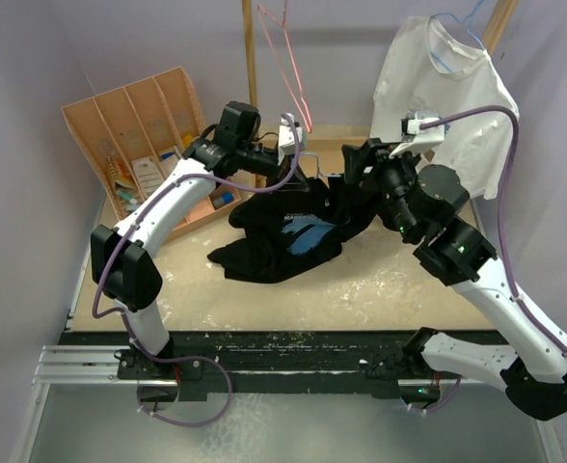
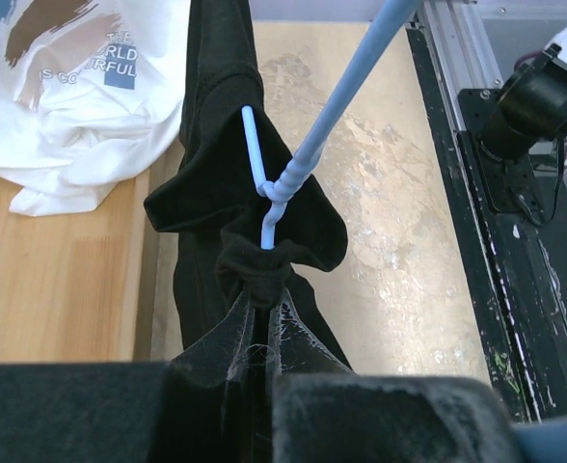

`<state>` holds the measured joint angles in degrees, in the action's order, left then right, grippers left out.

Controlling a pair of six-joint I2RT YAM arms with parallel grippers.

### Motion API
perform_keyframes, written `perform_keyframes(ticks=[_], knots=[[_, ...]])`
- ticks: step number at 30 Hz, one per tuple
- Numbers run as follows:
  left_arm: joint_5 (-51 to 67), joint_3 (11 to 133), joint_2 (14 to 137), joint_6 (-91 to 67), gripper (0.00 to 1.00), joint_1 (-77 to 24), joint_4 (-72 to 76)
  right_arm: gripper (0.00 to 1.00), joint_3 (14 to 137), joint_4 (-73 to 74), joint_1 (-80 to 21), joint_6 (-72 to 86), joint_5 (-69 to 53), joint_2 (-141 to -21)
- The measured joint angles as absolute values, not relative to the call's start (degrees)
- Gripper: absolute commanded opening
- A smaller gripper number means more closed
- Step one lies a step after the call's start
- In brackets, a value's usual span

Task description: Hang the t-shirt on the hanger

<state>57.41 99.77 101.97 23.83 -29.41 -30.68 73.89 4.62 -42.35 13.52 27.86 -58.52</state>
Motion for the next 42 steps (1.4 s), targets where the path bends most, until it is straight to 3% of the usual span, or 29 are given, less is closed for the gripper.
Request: perform_keyframes(ticks=[3, 11, 22, 28, 42], knots=[[58.61, 99.96, 101.97, 27.11, 0.00, -29.30, -33.56, 0.64, 75.46, 6.39, -39.51, 11.42, 26.15, -58.59], [59.64, 104.51, 102.24, 41.32, 0.00, -29.28, -45.78, 0.65, 84.79, 19.55, -16.82, 1.19, 0.08, -67.22], [56.14, 108.47, 104.01, 55.79, 0.00, -29.69, -57.52, 0.65, 87.29, 33.85, -14.59, -15.94, -29.71, -73.65], [54.41, 112.09, 105.97, 60.07, 0.00, -29.74, -61.49, 0.61, 87.74, 36.60, -14.59, -20.45, -35.29, -72.82], [50.19, 112.40, 105.97, 63.22, 0.00, -29.76, -61.82, 0.53, 84.99, 37.52, -14.57, -21.78, -33.82, -77.28]])
